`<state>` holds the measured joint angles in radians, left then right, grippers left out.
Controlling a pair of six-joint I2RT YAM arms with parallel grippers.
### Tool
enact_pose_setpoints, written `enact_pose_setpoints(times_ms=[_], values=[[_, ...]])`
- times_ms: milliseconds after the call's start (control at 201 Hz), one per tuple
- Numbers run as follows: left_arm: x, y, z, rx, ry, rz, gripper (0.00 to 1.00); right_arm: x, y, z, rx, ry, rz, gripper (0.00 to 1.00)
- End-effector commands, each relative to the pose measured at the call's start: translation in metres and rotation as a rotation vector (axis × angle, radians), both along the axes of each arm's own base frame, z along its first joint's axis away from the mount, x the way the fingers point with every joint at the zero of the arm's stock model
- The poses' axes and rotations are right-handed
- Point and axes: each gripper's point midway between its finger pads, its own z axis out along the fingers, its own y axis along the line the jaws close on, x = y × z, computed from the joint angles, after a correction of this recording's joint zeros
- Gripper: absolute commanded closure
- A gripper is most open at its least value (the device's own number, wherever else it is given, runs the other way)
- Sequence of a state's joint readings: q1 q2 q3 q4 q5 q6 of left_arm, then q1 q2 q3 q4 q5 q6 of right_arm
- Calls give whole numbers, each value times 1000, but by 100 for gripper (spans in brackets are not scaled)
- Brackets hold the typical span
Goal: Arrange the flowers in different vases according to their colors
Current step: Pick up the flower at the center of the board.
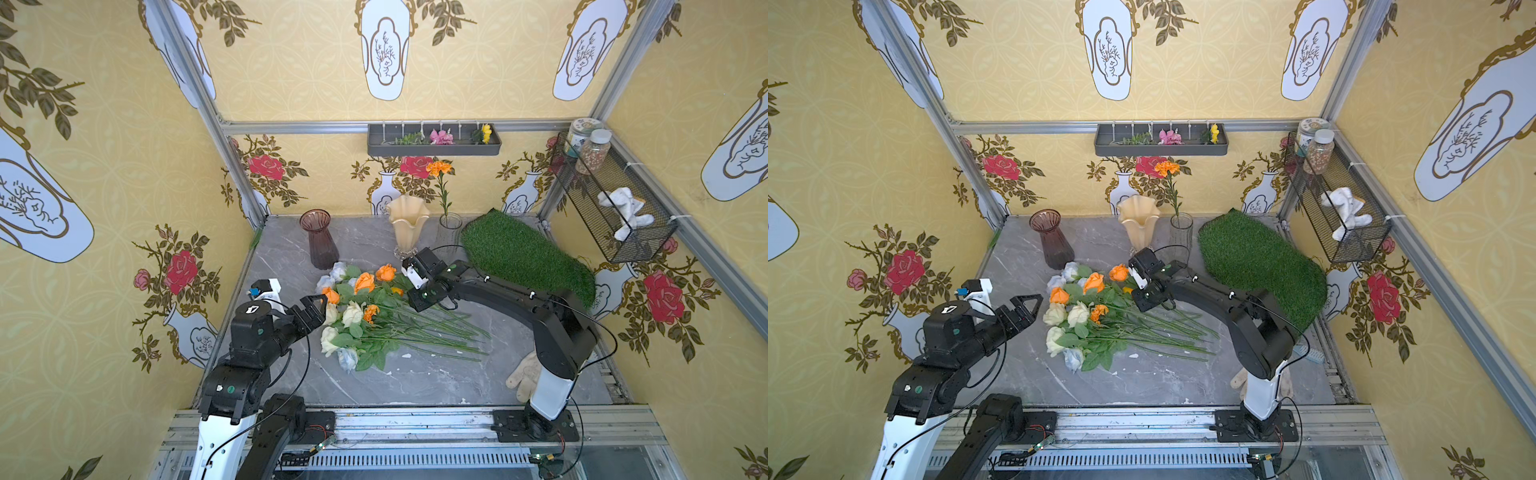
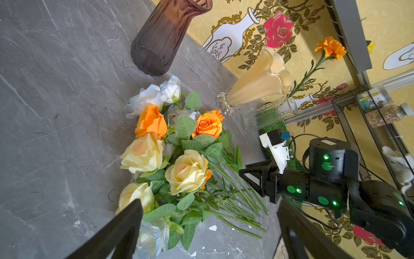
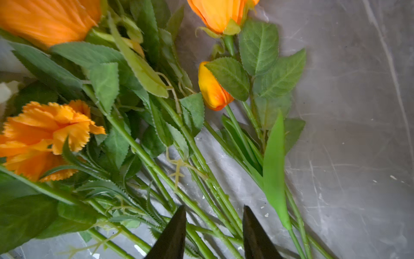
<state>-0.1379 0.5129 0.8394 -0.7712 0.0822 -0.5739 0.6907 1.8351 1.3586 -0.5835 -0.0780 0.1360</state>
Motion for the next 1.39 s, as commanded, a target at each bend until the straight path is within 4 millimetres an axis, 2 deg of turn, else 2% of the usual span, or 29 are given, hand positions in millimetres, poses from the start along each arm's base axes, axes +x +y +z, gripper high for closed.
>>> enact_pose_setpoints(times_ms=[0,130,304,558,687,792,1006,1235,1390], values=[[4,1,2,0,-19,5,4,4,6,-6,-5,5,55,64],[5,1,2,-1,-18,8,4,2,14,-16,-30,7,93,66],[5,2,3,-3,-21,9,4,3,14,-35,-71,14,113,66],[5,2,3,-4,-23,10,4,13,12,-44,-116,-15,129,67],[5,2,4,-3,-27,10,4,15,16,-45,-138,-22,157,79],[4,3,4,-3,-29,13,4,19,16,-40,-181,-69,184,86],[4,4,5,-3,-35,18,4,30,19,-13,-220,-187,238,100],[3,4,6,-3,-43,21,4,37,23,31,-198,-323,257,100],[2,5,7,-3,-47,22,4,39,31,76,-88,-422,236,100]])
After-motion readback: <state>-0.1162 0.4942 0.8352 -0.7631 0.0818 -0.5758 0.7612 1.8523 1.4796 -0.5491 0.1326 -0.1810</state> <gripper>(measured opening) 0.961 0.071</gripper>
